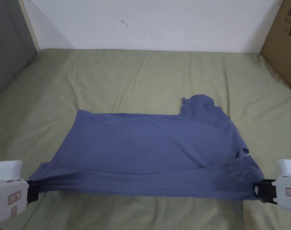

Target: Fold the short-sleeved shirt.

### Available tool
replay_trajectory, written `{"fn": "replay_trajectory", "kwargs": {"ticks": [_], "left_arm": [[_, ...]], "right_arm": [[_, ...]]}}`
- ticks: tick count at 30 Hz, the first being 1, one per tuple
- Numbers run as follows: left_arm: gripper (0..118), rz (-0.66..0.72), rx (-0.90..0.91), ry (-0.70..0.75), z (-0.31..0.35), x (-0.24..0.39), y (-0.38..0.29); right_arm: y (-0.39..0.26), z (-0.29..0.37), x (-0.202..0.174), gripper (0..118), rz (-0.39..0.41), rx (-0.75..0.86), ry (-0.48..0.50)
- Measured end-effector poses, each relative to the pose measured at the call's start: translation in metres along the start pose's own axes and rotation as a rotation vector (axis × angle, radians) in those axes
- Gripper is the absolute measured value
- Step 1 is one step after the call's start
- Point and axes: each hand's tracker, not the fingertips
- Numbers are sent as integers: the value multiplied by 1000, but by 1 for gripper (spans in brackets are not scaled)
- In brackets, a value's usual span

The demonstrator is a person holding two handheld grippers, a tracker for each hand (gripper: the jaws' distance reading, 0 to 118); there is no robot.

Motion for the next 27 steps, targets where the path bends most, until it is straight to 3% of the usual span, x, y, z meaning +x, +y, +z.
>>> {"fn": "replay_trajectory", "kwargs": {"ticks": [10,12,13,14,16,17,24,25,26,27], "left_arm": [[3,-18,-110,15,-12,7,-71],[4,9,-98,18,-13,5,-74],[10,20,-82,14,-11,4,-73],[36,28,-77,12,-7,3,-71],[85,27,-77,21,-1,2,-66],[97,22,-70,16,3,1,-63],[95,69,57,-74,32,18,-22],[82,67,55,-86,30,22,-16],[44,58,55,-109,27,27,-11],[20,43,58,-112,28,36,-7]], "right_arm": [[-61,-18,19,8,-1,-111,-28],[-61,-22,19,34,-2,-110,-18],[-59,-21,18,47,20,-139,-66],[-58,-19,17,62,39,-129,-77],[-53,-11,18,65,44,-115,-66],[-48,-5,17,65,38,-103,-62],[-6,5,8,61,0,19,-26],[0,6,1,50,-11,24,-9],[3,4,-3,14,-16,31,8],[5,2,-6,6,-15,39,23]]}}
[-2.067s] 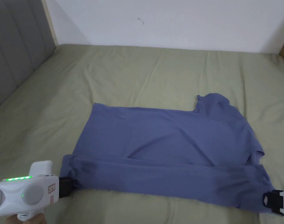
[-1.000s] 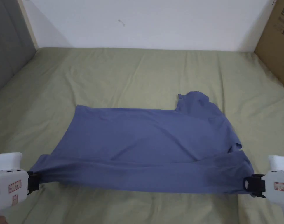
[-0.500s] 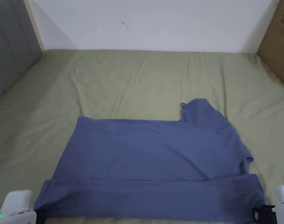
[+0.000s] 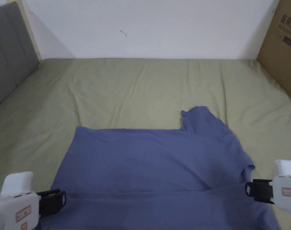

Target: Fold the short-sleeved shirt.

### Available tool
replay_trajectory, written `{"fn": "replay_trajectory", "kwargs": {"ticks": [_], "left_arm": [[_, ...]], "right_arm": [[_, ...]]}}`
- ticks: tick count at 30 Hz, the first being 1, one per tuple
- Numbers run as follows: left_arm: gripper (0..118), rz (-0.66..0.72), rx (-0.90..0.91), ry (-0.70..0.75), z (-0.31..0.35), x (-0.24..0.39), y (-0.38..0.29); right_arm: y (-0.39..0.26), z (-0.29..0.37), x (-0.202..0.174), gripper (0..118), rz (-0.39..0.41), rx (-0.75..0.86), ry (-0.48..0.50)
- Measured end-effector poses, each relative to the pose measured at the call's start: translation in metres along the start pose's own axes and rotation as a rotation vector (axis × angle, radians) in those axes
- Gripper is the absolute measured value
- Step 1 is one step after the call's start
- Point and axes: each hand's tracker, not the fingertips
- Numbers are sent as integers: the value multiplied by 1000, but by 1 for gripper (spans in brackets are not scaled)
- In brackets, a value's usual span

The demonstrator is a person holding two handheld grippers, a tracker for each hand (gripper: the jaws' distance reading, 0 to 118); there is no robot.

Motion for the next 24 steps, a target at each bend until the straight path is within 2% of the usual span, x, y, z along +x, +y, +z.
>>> {"fn": "replay_trajectory", "kwargs": {"ticks": [2,4,7,13,16,17,22,24], "left_arm": [[0,-22,-24,-11,-12,16,3],[0,-52,-36,-49,-18,31,1],[0,-61,-50,-25,-32,48,7],[0,-60,-49,-9,-60,55,43],[0,-65,-37,9,-78,61,65],[0,-73,-35,16,-87,63,73],[0,-78,-45,23,-122,67,96],[0,-72,-55,21,-131,71,101]], "right_arm": [[3,-15,-6,2,-5,5,-43],[4,-24,-10,1,14,-11,-29],[18,-40,-7,1,-41,-31,14],[87,-67,0,3,-43,35,17],[133,-93,1,74,-8,41,-39],[148,-105,2,76,14,51,-57],[200,-165,13,76,0,7,-68],[211,-190,17,76,6,-29,-105]]}}
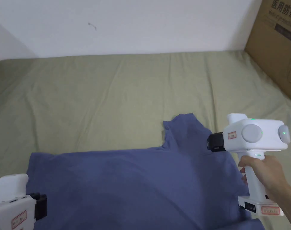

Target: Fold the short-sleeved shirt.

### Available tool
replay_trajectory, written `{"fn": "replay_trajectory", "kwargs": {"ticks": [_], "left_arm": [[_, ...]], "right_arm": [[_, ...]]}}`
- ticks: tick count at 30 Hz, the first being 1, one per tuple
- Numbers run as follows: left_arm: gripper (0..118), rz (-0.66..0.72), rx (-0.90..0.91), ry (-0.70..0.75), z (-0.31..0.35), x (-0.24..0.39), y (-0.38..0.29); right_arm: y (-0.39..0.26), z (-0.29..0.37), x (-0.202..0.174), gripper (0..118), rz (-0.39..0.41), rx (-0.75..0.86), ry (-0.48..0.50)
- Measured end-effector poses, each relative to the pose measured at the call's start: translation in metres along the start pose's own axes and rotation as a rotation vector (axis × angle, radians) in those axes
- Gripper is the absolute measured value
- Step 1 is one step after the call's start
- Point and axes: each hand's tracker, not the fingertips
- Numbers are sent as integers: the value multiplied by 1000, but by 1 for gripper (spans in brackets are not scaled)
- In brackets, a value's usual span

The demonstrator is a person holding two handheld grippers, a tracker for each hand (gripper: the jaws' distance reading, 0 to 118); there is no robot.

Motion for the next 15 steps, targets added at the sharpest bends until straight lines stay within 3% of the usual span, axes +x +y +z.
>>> {"fn": "replay_trajectory", "kwargs": {"ticks": [5,8,9,10,11,15], "left_arm": [[0,6,-22,-9,-18,2,6],[0,3,-41,-6,-25,1,5],[0,1,-46,-5,-26,1,5],[0,3,-50,-1,-28,0,4],[0,6,-53,0,-29,-1,4],[0,28,-55,1,-30,-7,3]], "right_arm": [[-1,-55,9,74,29,-104,-51],[-3,-52,15,70,-16,-71,-10],[-2,-48,13,60,-2,-58,-18],[-1,-40,11,36,36,-33,-42],[1,-36,11,4,25,-47,-24],[2,-10,6,4,48,-22,-6]]}}
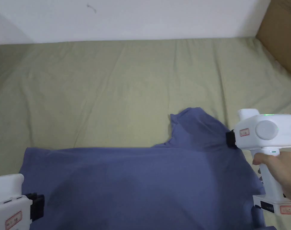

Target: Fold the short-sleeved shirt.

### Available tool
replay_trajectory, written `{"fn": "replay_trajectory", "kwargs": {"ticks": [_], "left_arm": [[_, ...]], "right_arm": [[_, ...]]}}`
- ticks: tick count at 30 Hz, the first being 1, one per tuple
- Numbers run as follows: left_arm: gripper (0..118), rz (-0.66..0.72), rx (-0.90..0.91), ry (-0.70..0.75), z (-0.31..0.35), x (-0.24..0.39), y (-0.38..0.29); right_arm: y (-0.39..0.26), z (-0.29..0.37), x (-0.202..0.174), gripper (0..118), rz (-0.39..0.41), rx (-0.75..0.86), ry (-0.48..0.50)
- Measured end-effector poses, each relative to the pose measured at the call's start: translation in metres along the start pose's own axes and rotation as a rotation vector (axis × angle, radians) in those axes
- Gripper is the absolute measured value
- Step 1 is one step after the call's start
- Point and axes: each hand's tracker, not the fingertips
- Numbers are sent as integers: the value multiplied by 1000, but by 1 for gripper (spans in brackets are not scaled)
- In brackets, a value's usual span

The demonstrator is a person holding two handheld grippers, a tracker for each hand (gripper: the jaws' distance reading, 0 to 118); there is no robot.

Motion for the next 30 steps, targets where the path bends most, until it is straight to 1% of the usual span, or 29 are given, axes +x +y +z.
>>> {"fn": "replay_trajectory", "kwargs": {"ticks": [2,4,5,6,7,8,9,10,14,16,19,20,22,23,24,25,26,27,28,30], "left_arm": [[0,8,7,0,0,-7,3],[0,22,21,-6,0,-12,8],[8,34,25,-4,-2,-17,14],[24,49,33,2,-3,-21,20],[46,65,49,11,-7,-27,29],[75,73,52,10,-12,-34,38],[87,75,48,12,-18,-40,47],[90,79,48,18,-25,-46,57],[89,79,64,76,-56,-66,93],[89,77,87,55,-68,-71,104],[88,114,80,-29,-87,-65,114],[75,122,60,-51,-98,-63,117],[68,152,-32,-84,-115,-57,117],[64,142,-81,-42,-123,-52,116],[57,51,22,19,-119,-57,116],[50,57,-1,9,-104,-46,114],[23,49,1,4,-98,-46,114],[2,49,-3,-25,-96,-50,114],[2,72,-13,-41,-94,-52,115],[2,38,-24,-31,-89,-52,118]], "right_arm": [[3,8,3,4,-63,20,61],[5,14,1,4,-66,28,53],[5,14,0,4,-59,27,50],[5,13,-1,4,-52,22,44],[5,12,-2,4,-43,15,37],[3,10,-3,4,-37,9,32],[2,10,-4,4,-31,5,28],[0,9,-4,4,-30,2,25],[-3,5,0,4,-50,-10,29],[-3,2,1,4,-56,-18,31],[-3,-3,0,4,-50,-24,26],[-3,-4,-1,4,-49,-27,24],[-5,-6,-1,4,-52,-32,22],[-5,-7,0,4,-56,-38,24],[-6,-7,0,4,-57,-41,27],[-6,-6,-1,4,-54,-43,26],[-6,-5,-1,4,-48,-44,25],[-5,-3,-1,4,-45,-42,27],[-3,1,-1,4,-51,-38,30],[-2,13,-1,4,-64,-15,39]]}}
